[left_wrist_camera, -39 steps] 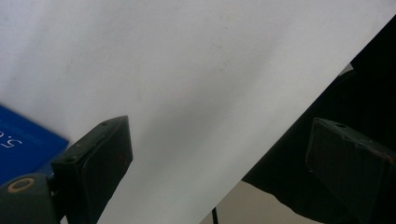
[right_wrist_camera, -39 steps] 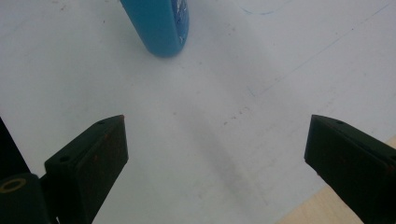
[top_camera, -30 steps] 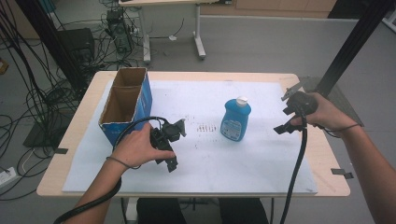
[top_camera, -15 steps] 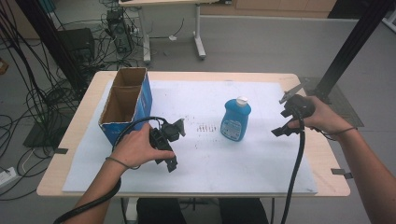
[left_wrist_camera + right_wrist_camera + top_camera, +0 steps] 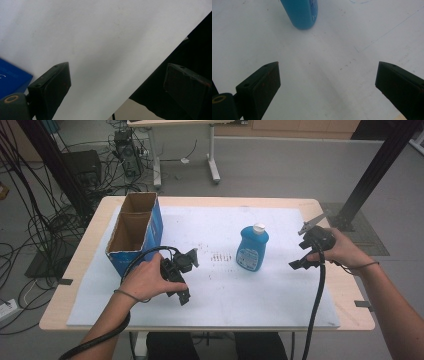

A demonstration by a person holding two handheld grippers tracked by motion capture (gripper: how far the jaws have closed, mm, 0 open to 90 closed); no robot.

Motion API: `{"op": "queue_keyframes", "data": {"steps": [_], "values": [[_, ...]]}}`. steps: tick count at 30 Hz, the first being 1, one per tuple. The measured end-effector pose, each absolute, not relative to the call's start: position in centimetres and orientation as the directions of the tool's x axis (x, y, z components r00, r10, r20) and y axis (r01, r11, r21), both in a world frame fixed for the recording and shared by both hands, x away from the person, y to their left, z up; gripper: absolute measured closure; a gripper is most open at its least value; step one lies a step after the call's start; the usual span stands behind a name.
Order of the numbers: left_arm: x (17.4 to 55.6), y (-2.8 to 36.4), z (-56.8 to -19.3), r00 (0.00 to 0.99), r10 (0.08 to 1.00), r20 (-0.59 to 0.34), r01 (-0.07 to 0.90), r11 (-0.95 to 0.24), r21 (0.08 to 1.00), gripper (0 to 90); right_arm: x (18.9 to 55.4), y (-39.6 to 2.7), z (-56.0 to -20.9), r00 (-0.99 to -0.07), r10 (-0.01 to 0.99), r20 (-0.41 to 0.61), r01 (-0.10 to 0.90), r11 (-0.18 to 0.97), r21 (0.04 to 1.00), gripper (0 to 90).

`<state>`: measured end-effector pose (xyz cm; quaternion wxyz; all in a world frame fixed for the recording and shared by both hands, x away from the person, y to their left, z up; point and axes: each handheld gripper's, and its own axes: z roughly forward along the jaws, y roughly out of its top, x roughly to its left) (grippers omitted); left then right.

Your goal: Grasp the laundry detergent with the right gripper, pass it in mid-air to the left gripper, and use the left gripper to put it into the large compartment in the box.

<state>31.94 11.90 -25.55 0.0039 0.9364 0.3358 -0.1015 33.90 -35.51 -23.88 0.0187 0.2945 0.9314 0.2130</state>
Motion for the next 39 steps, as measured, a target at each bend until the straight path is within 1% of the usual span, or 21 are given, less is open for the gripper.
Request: {"op": "queue_keyframes", "data": {"steps": [14, 36, 39], "values": [[31.8, 12.1, -25.6, 0.755, 0.627, -0.193, 0.629, -0.775, -0.055, 7.7, 33.4, -35.9, -25.1, -0.817, 0.568, 0.098, 0.551, 0.721, 0.420, 5.7], [31.5, 12.2, -25.7, 0.754, 0.628, -0.194, 0.632, -0.773, -0.044, 7.8, 32.4, -36.7, -26.6, -0.812, 0.573, 0.109, 0.549, 0.689, 0.473, 5.6], [31.3, 12.3, -25.6, 0.757, 0.624, -0.193, 0.631, -0.775, -0.031, 7.9, 32.1, -36.9, -26.9, -0.809, 0.578, 0.109, 0.550, 0.679, 0.486, 5.3]]}}
